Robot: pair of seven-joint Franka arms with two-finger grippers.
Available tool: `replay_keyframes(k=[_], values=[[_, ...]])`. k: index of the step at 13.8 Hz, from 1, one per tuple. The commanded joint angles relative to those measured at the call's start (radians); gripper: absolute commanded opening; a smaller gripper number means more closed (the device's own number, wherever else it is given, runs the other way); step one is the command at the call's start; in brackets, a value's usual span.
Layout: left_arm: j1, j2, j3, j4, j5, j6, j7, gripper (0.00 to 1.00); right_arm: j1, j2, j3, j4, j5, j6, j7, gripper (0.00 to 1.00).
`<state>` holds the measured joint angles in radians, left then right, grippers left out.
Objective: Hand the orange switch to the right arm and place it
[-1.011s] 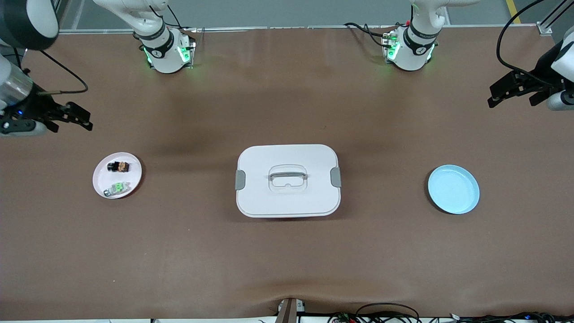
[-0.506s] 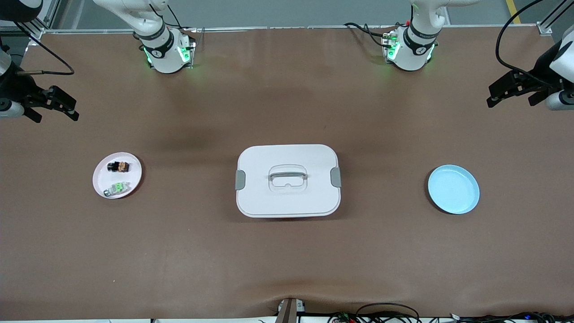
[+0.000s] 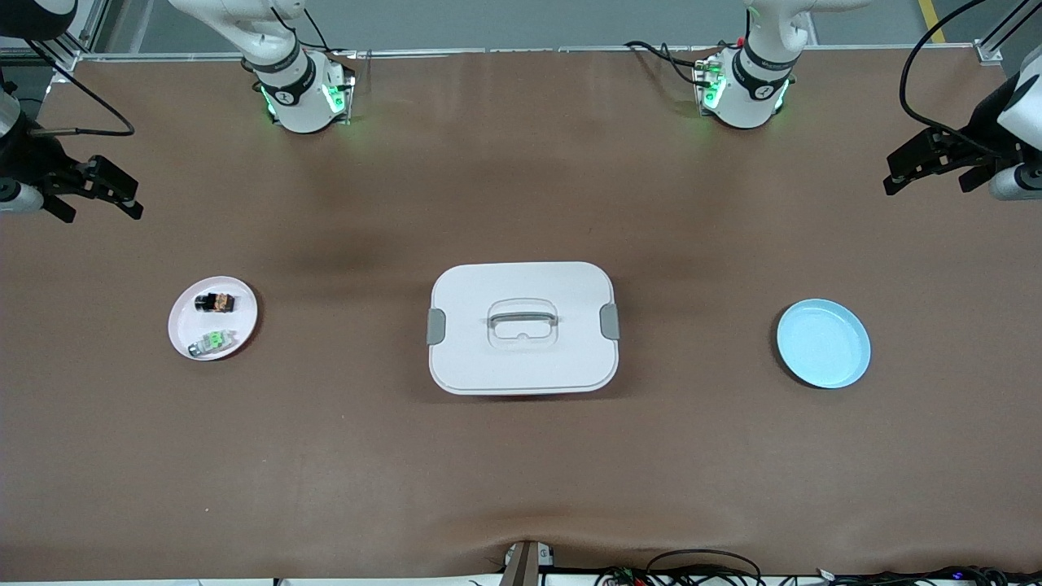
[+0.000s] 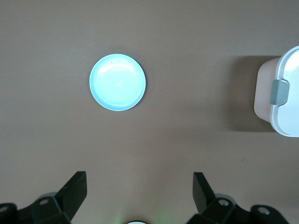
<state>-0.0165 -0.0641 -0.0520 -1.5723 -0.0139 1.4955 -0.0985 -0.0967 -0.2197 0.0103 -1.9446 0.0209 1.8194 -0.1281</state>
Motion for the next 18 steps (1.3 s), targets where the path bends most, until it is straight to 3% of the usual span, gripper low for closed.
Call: replay_keyframes(k=[1,3,10,18], values=[[-0.006,-0.022,0.003,-0.012,0.008,-0.009,0.009,1.0,0.047,0.008,-0.025,0.029,-0.006,-0.015,0.011,1.0],[-0.008,-0.022,0.003,-0.012,0.008,-0.009,0.009,1.0,0.08,0.008,-0.059,0.03,-0.006,-0.015,0.011,1.0],[-0.01,-0.02,-0.008,-0.011,0.008,-0.011,0.011,1.0,0.095,0.011,-0.078,0.03,-0.004,-0.015,0.013,1.0],[-0.005,-0.013,-0.026,0.014,0.04,-0.011,0.008,1.0,0.074,0.026,-0.081,0.13,-0.004,-0.077,0.015,1.0]])
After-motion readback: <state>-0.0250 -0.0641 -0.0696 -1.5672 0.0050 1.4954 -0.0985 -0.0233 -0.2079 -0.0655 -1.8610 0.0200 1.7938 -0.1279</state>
